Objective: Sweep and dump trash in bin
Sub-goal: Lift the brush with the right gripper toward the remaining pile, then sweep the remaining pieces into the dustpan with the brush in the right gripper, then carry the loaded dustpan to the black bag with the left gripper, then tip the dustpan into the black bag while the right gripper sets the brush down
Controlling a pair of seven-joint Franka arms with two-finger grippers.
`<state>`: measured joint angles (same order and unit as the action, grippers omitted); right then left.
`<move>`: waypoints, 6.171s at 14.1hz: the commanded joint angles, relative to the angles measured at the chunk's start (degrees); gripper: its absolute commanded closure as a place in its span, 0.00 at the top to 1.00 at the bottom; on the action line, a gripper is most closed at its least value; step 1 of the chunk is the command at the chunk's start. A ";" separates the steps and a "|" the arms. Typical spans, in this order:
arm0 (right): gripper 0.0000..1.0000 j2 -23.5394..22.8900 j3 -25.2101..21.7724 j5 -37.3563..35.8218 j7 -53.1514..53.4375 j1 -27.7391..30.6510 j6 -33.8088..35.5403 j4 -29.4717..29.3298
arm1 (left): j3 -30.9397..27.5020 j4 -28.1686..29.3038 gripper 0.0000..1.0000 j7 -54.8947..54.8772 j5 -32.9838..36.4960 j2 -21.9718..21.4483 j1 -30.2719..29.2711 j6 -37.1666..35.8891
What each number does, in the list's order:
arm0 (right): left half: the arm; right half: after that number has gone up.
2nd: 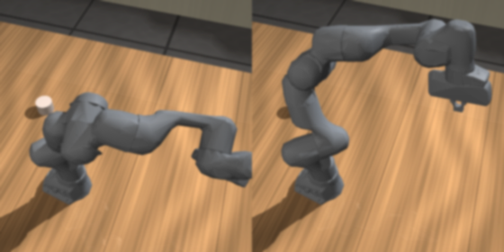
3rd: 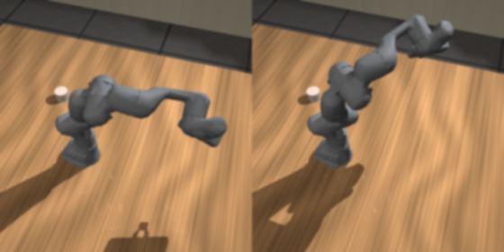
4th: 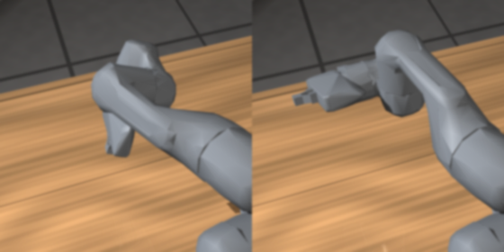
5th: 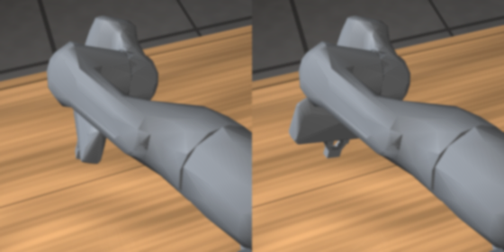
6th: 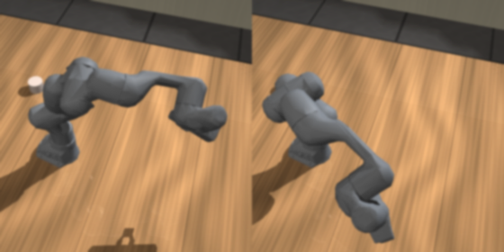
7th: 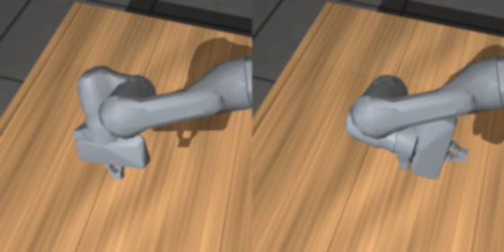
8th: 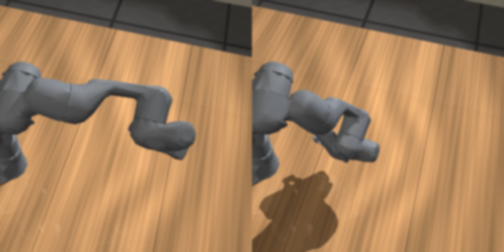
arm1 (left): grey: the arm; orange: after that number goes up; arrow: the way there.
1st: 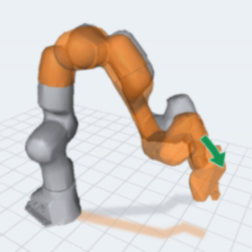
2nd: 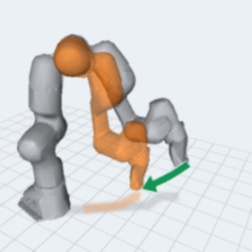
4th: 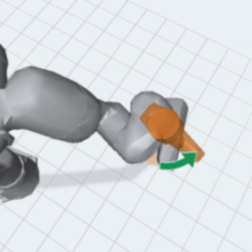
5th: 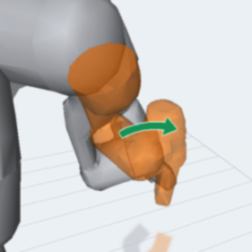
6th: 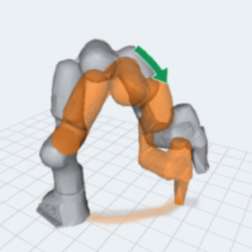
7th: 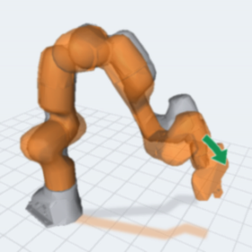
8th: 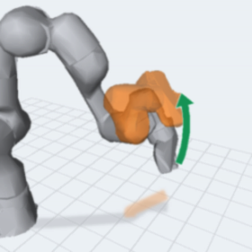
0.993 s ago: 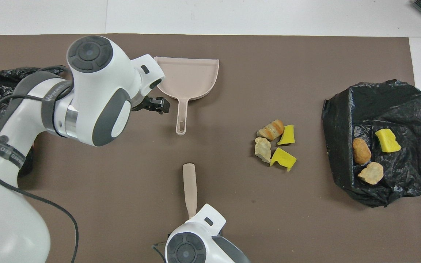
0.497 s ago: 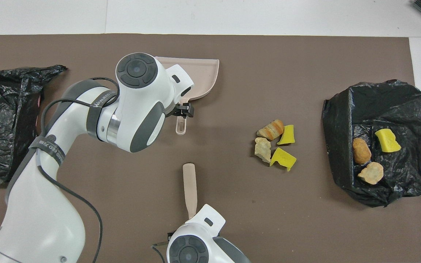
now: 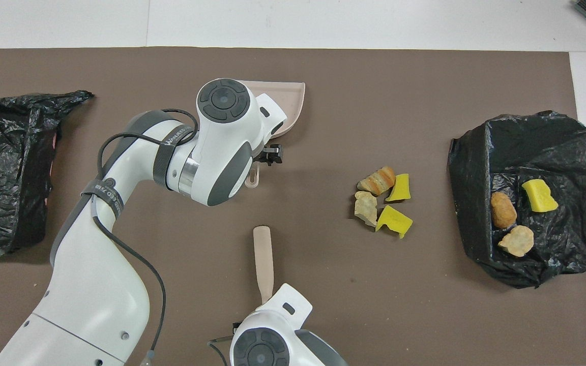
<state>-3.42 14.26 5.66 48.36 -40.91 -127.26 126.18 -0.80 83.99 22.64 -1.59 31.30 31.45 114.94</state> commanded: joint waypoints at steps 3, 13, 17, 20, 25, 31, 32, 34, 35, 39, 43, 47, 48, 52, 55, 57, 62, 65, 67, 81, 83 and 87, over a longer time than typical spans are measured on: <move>0.00 6.83 -0.55 0.68 -1.60 5.47 8.84 0.03 | -0.78 -1.28 0.00 0.47 0.27 0.16 0.54 -1.64; 0.00 13.17 -0.55 -13.99 -13.88 23.22 24.42 0.82 | -1.58 0.47 0.00 -24.10 1.15 -4.57 -2.62 -6.64; 0.00 11.33 -0.46 -21.64 -28.03 34.56 23.29 1.61 | -1.58 2.84 0.00 -40.81 3.24 -8.35 -3.94 -13.15; 0.00 7.65 -0.38 -23.06 -30.61 37.31 21.35 1.88 | -1.49 6.69 0.00 -50.55 8.71 -10.55 -3.06 -13.78; 0.00 4.48 0.06 -21.31 -26.41 36.17 16.97 3.54 | -0.96 14.51 0.00 -67.70 8.89 -14.50 -1.83 -10.45; 0.00 1.22 0.06 -7.45 -24.55 28.79 12.74 3.11 | -0.96 23.67 0.00 -71.69 8.89 -19.08 5.11 -0.06; 0.00 0.79 0.06 -4.80 -24.37 27.48 11.34 3.02 | -0.87 25.76 0.00 -71.60 8.89 -20.30 5.98 0.55; 0.00 -0.10 0.06 -0.67 -23.93 26.24 9.58 2.67 | -0.87 31.21 0.00 -71.07 8.89 -23.02 7.31 3.44; 0.00 -0.36 0.06 1.44 -24.45 25.45 8.96 2.41 | -0.87 32.98 0.00 -70.90 8.89 -23.82 8.18 4.93; 0.00 -2.91 0.06 10.42 -22.62 21.84 9.13 -4.26 | -0.70 35.44 0.00 -70.72 8.19 -24.53 7.84 9.23; 0.00 -0.03 -0.29 9.64 -22.08 22.53 18.33 -9.89 | -0.70 35.63 0.00 -73.17 6.53 -24.10 5.12 11.10; 0.00 6.22 -0.73 7.89 -22.96 23.95 26.52 -11.57 | -0.70 32.47 0.00 -81.69 1.78 -24.00 -0.85 9.26; 0.00 6.75 -0.38 7.27 -22.70 23.86 26.79 -11.57 | -0.78 31.68 0.00 -83.10 0.81 -24.09 -1.99 8.64; 0.00 7.72 0.06 6.74 -21.30 21.33 26.71 -11.31 | -0.78 27.11 0.00 -89.33 -2.79 -23.92 -7.53 5.48; 0.00 11.05 0.50 5.86 -15.08 16.32 25.31 -8.24 | -0.70 25.96 0.00 -96.54 -9.02 -24.44 -12.80 4.42; 0.00 13.95 0.59 6.29 -13.57 13.24 25.04 -3.86 | -0.78 25.70 0.00 -101.29 -14.11 -24.45 -15.61 4.59; 0.00 10.82 0.59 9.27 -6.01 7.60 12.66 3.11 | -1.66 19.21 0.00 -101.92 -14.06 -24.45 -19.22 -4.43; 0.00 8.61 0.68 9.81 -5.74 5.84 12.38 3.46 | -1.66 17.35 0.00 -107.78 -12.38 -24.45 -24.49 -8.14; 0.00 6.51 0.68 9.81 -6.00 5.67 12.38 3.46 | -1.66 16.47 0.00 -111.83 -12.38 -24.45 -28.62 -8.85; 1.00 4.74 0.15 9.56 -4.77 8.55 12.12 0.05 | -1.58 -0.56 0.00 -135.39 -0.09 -15.76 -54.56 -15.09; 1.00 4.82 0.06 7.20 -5.21 12.15 11.77 -3.03 | -1.58 -2.86 0.00 -136.63 3.77 -14.43 -56.22 -13.17; 1.00 5.35 0.06 -2.21 -5.39 19.10 13.52 -9.79 | -1.84 -2.08 0.00 -134.80 14.92 -14.07 -56.41 -2.37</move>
<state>1.67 13.86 6.58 43.25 -24.21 -115.16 119.37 -3.14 83.30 -113.23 8.71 16.24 -24.58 109.23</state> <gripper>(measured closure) 0.000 0.687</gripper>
